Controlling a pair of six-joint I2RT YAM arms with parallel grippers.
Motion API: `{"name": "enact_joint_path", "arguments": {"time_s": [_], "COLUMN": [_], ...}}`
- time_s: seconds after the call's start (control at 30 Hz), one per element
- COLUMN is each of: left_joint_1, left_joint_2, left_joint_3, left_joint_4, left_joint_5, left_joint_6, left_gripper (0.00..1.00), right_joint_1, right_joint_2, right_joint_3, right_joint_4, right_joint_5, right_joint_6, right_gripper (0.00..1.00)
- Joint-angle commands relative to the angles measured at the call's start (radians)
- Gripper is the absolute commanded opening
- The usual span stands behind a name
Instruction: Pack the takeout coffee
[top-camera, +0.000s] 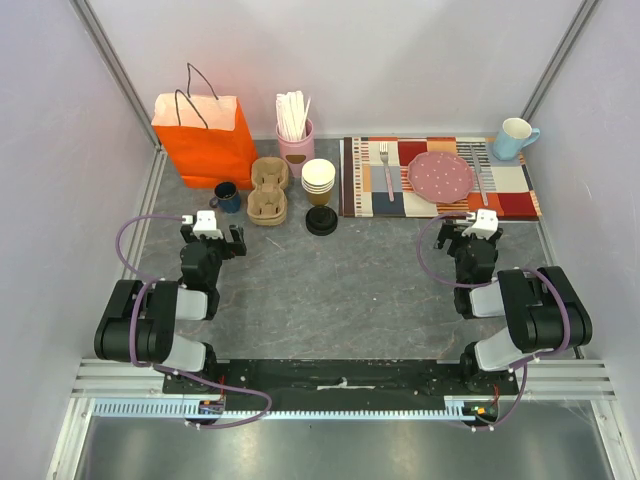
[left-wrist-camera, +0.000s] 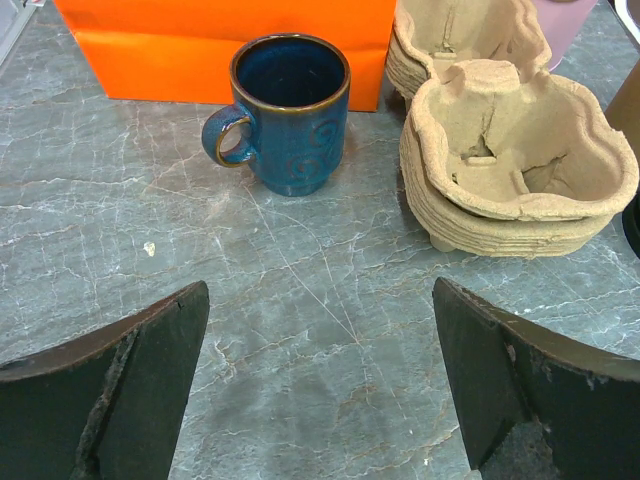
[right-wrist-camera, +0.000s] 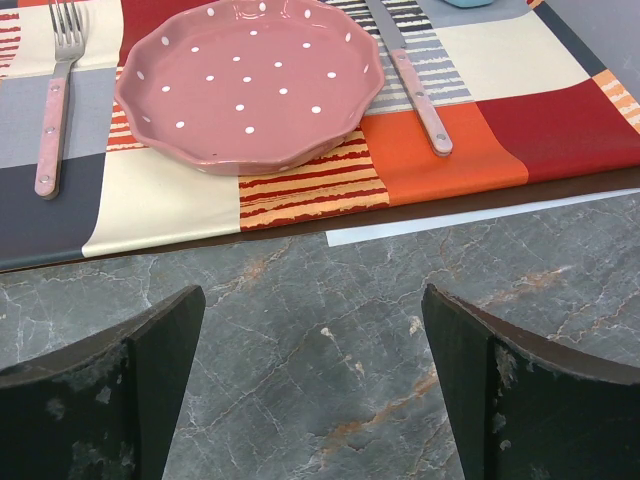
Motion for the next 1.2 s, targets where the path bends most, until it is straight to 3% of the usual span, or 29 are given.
{"name": "enact_joint_path", "arguments": {"time_s": [0.0, 0.17, 0.3, 0.4, 0.47, 0.53, 0.6, 0.73, 0.8, 0.93, 1.0, 1.17], "left_joint_1": [-0.001, -0.001, -0.001, -0.001, -0.001, 0.001, -0.001, -0.001, -0.002, -0.018, -0.062, -0.247], "left_joint_2": [-0.001, -0.001, -0.017, -0.076, -0.093, -0.103, -0.133, -0.176, -0.19, -0.153, -0.129, 0.041], "left_joint_3": [0.021, 0.024, 0.038, 0.133, 0.214, 0.274, 0.296, 0.41, 0.461, 0.715, 0.805, 1.116], "left_joint_4": [0.033, 0.032, 0.007, -0.208, -0.379, -0.536, -0.617, -0.943, -1.15, -1.436, -1.481, -1.56], "left_joint_5": [0.011, 0.011, 0.071, 0.088, 0.178, 0.36, 0.453, 0.67, 0.753, 0.966, 0.962, 0.759], "left_joint_6": [0.021, 0.023, 0.026, 0.056, 0.079, 0.165, 0.223, 0.364, 0.461, 0.556, 0.523, 0.536], "left_gripper": [1.0, 1.0, 0.89, 0.85, 0.82, 0.79, 0.79, 0.79, 0.75, 0.73, 0.73, 0.65], "right_joint_1": [-0.002, -0.002, -0.004, -0.002, -0.002, -0.002, -0.002, -0.002, -0.002, -0.002, 0.001, 0.015], "right_joint_2": [0.005, 0.0, -0.072, -0.15, -0.179, -0.227, -0.274, -0.328, -0.334, -0.333, -0.34, -0.365], "right_joint_3": [0.015, 0.009, 0.037, 0.075, 0.101, 0.13, 0.141, 0.187, 0.23, 0.373, 0.397, 0.425], "right_joint_4": [0.044, 0.05, -0.078, -0.192, -0.243, -0.313, -0.35, -0.393, -0.5, -0.709, -0.761, -0.787], "right_joint_5": [-0.001, 0.001, 0.067, 0.065, 0.054, 0.047, 0.01, -0.111, -0.171, -0.26, -0.316, -0.426], "right_joint_6": [0.007, 0.009, 0.033, 0.032, 0.03, 0.041, 0.062, 0.093, 0.094, 0.078, 0.079, 0.085], "right_gripper": [0.98, 0.98, 0.98, 0.98, 0.98, 0.98, 0.98, 0.98, 0.98, 0.98, 0.98, 0.98]}}
